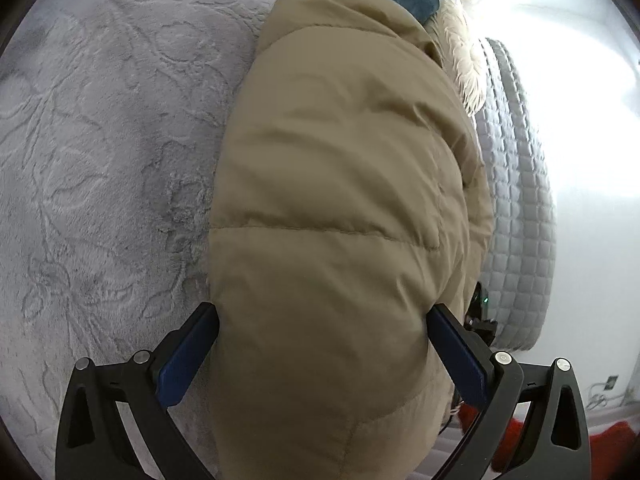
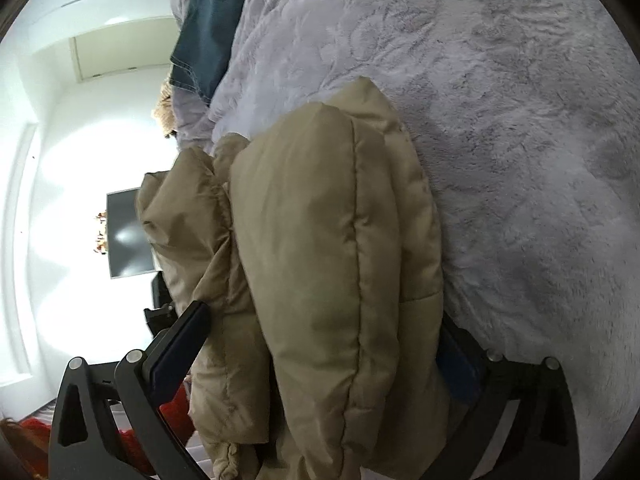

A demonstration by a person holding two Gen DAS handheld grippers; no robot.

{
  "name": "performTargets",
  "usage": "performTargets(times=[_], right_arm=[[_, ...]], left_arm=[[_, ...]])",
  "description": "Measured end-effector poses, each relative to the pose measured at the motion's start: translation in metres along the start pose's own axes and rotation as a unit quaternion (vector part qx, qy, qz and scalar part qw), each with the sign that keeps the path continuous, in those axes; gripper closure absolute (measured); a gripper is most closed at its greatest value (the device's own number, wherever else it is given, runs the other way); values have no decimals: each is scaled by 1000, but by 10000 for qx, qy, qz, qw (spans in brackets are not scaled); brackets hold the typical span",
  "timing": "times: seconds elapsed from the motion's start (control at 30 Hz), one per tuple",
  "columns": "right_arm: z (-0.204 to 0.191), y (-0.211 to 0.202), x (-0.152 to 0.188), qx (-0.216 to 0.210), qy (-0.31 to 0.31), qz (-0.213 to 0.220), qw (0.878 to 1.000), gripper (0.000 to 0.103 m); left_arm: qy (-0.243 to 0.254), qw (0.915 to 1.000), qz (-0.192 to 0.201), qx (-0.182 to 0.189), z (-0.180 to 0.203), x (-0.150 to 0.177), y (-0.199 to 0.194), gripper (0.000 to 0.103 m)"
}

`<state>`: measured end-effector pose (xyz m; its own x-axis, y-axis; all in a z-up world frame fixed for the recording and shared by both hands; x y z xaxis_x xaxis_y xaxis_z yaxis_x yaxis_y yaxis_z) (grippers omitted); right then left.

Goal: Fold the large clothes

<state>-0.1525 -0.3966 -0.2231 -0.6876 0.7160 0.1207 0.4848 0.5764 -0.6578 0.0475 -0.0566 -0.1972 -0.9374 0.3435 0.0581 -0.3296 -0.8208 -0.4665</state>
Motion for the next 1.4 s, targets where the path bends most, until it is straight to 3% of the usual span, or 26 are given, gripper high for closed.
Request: performTargets(times=[0.23,0.4,0.43,0.53,0.6,0.73,0.9,1.1,1.4], right_arm=[[-17,34,-14,693,-275,-419,9963,0],[-20,42,-15,852,28,-494,9951,1],[-20,43,-14,833,140,-536,9950,2],[-21,37,-11,779,309,-540,9950,18],[-28,35,-9,582,330,-514,9964,40],[-52,29,-1,556,90,-379,9977,54],[-93,28,5,329,-91,-83,9994,55],[-159,64,5,101,-328,105,9994,55],[-276,199,-29,-80,-764,71,9970,55]], left_arm=[[234,9994,-95,-221,6,-9,20,0],[134,9994,-11,-318,11,-11,33,1],[173,9992,20,-361,14,-10,32,6],[303,9984,89,-466,33,-7,35,19],[418,9977,142,-515,44,-5,30,23],[659,9967,196,-429,62,-3,15,27],[1038,9936,369,-261,85,-10,-20,27],[1277,9895,622,-251,86,-40,-95,27],[1297,9829,1182,-553,25,-121,-233,27]])
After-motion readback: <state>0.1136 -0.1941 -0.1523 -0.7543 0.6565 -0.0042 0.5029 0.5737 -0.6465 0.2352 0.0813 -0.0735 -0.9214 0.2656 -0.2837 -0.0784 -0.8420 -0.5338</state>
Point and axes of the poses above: each gripper's, at about its wrist camera, not at the fingertips, and y roughly the way its jaws point, z to its right, x to its underside, the point moved 2 cm from there along y, roughly the way its jaws point, and after that the axes turned 10 degrees about x, right-handed, at the moved point
